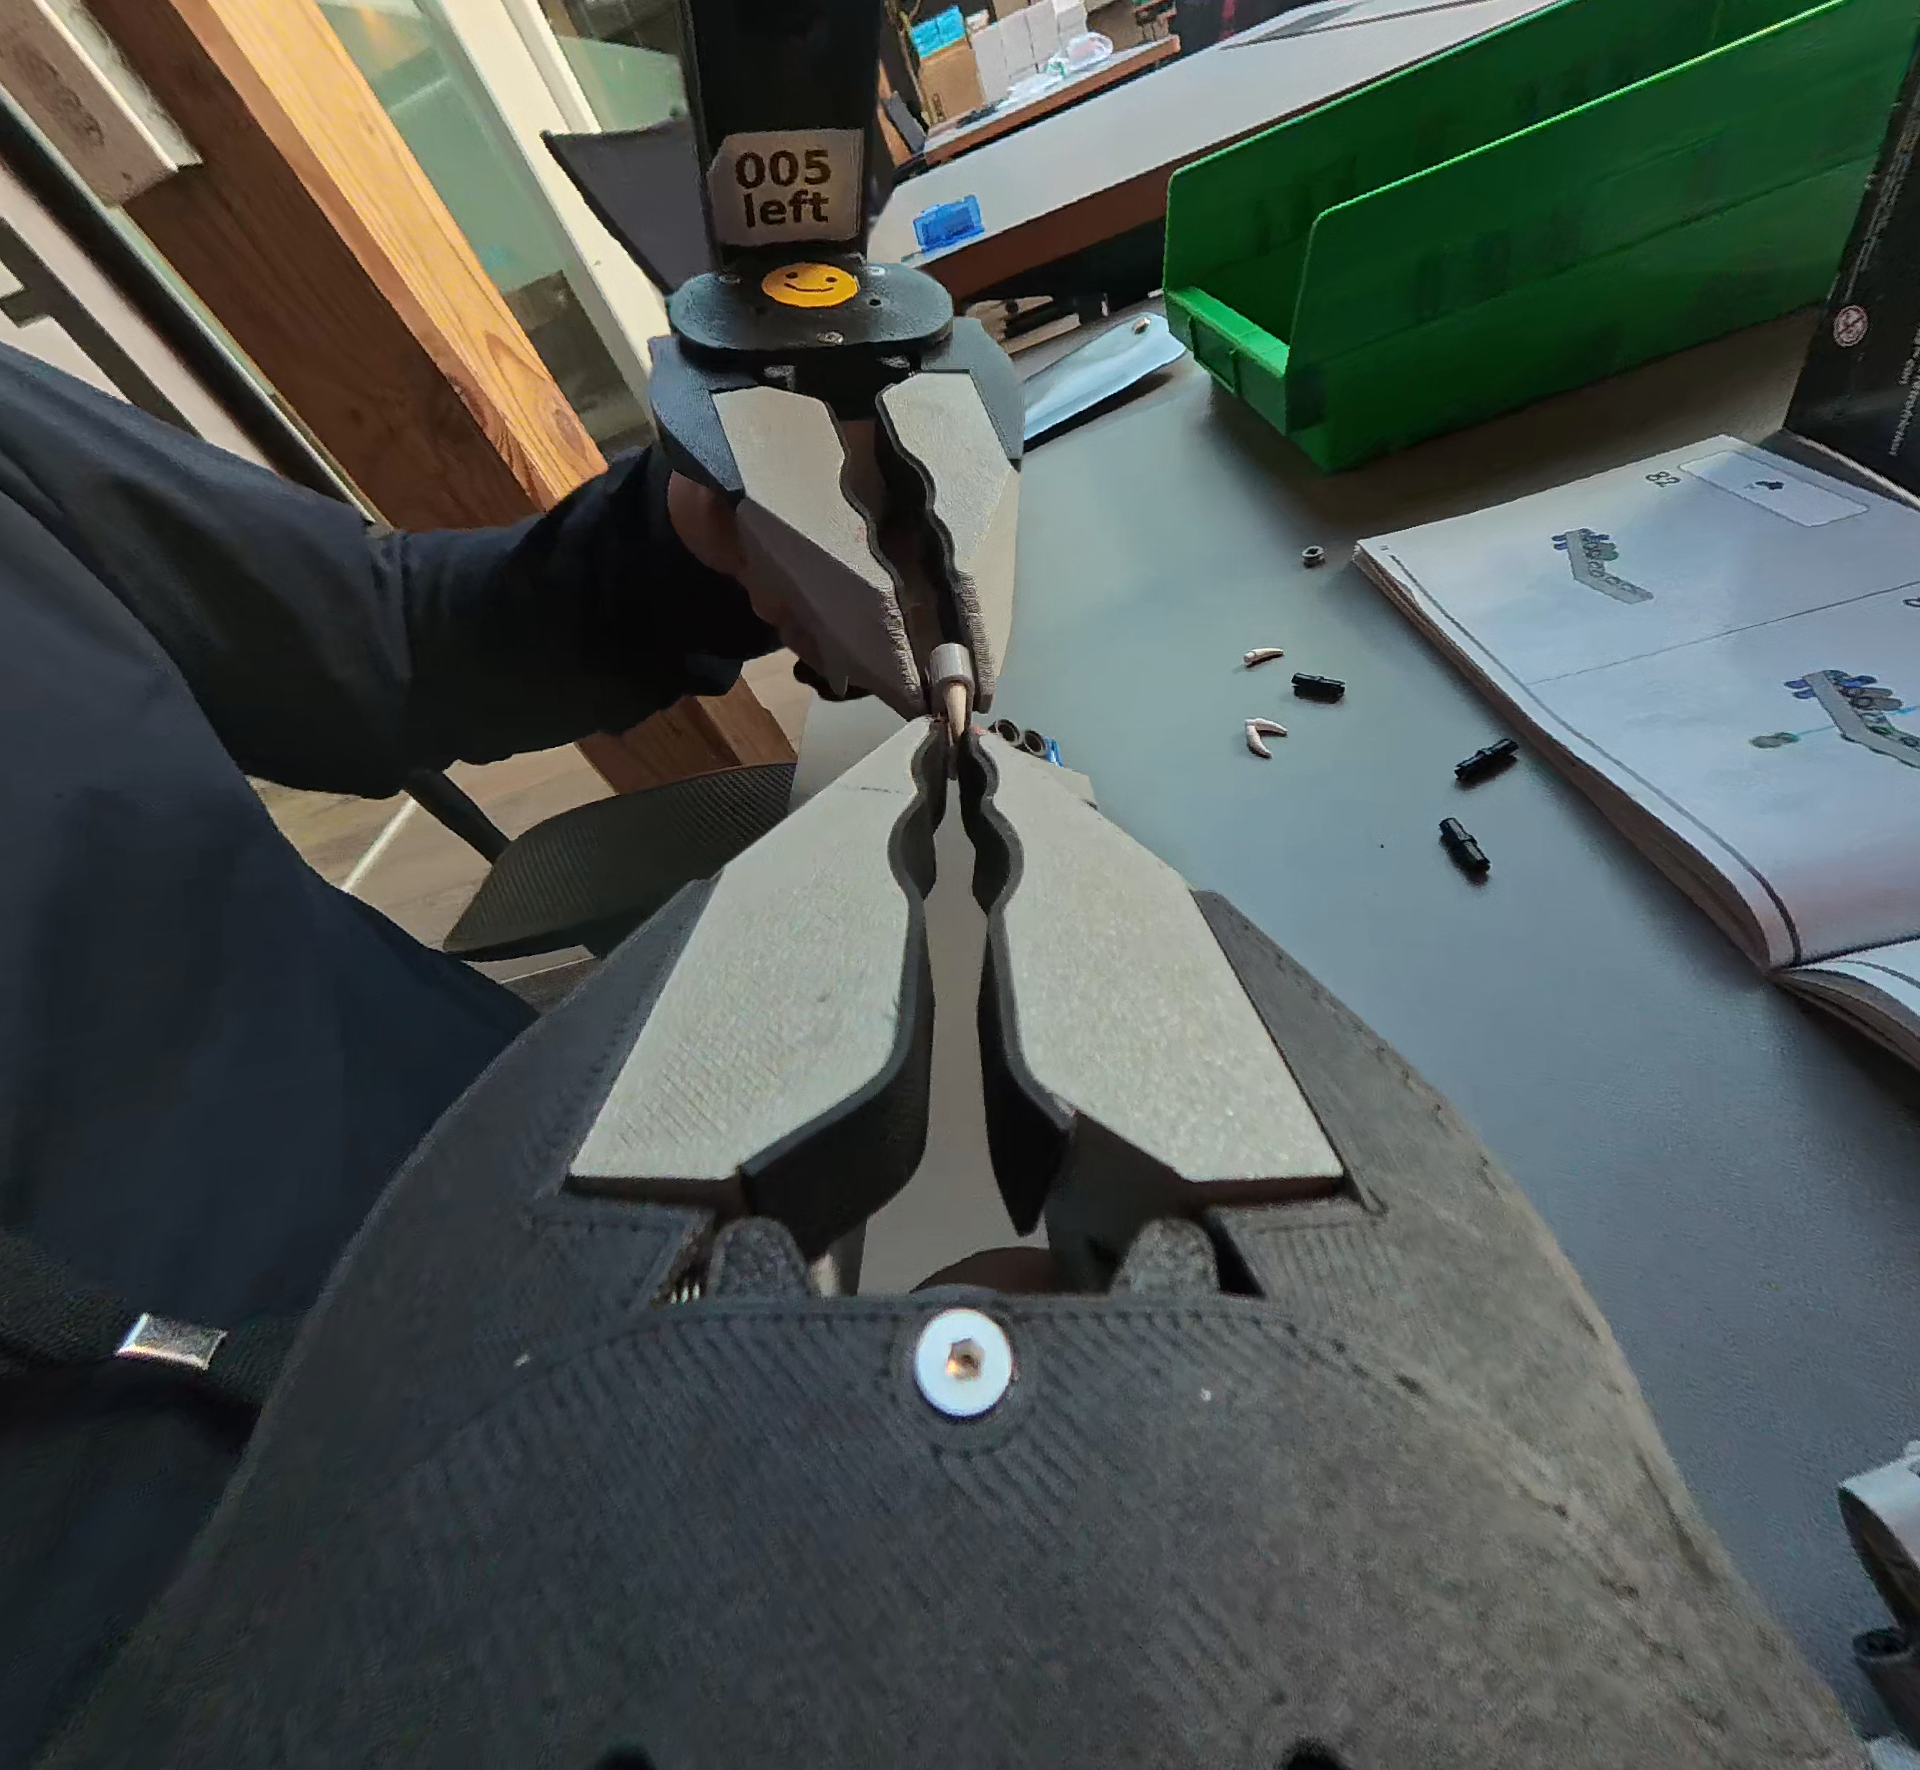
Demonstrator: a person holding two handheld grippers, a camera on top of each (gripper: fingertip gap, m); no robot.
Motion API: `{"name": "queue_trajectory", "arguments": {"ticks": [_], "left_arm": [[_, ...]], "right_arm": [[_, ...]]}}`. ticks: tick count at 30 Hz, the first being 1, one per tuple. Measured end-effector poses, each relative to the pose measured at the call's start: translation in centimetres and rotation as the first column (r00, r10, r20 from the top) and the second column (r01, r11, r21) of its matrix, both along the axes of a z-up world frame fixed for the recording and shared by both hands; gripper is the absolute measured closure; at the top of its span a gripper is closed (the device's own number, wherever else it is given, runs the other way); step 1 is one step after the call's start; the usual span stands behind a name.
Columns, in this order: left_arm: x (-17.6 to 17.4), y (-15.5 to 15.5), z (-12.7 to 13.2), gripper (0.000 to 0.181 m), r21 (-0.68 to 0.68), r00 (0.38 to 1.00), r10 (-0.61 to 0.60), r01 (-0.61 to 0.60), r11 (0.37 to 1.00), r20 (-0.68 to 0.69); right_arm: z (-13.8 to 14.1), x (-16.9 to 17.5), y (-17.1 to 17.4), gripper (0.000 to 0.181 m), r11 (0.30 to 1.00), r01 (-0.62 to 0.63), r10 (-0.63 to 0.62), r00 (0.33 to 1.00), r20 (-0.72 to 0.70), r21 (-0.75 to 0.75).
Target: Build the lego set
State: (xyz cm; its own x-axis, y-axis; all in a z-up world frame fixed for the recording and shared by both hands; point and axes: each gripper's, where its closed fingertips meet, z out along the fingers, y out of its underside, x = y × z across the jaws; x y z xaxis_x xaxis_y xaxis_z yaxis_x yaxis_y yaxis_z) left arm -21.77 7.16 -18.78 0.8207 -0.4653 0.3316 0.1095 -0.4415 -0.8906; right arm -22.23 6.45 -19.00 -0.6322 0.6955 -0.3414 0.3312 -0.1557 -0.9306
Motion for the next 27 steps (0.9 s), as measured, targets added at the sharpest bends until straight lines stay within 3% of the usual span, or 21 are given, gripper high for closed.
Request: {"name": "queue_trajectory", "arguments": {"ticks": [10, 24, 27], "left_arm": [[-0.2, 0.1, 2.5, 0.176, 0.091, 0.987, 0.014, -0.029, 0.995, 0.161], [-0.1, 0.5, 2.8, 0.177, 0.112, 0.976, 0.019, -0.044, 0.993, 0.216], [0.0, 0.6, 2.6, 0.177, 0.110, 0.978, 0.022, -0.045, 0.993, 0.206]], "right_arm": [[1.9, 0.5, 0.4, 0.180, 0.992, -0.020, 0.010, 0.997, -0.075, -0.125], [2.5, 0.5, 0.8, 0.181, 0.988, 0.000, -0.016, 0.995, -0.101, -0.152], [2.8, 0.4, 1.1, 0.174, 0.982, 0.001, -0.020, 0.995, -0.099, -0.189]]}}
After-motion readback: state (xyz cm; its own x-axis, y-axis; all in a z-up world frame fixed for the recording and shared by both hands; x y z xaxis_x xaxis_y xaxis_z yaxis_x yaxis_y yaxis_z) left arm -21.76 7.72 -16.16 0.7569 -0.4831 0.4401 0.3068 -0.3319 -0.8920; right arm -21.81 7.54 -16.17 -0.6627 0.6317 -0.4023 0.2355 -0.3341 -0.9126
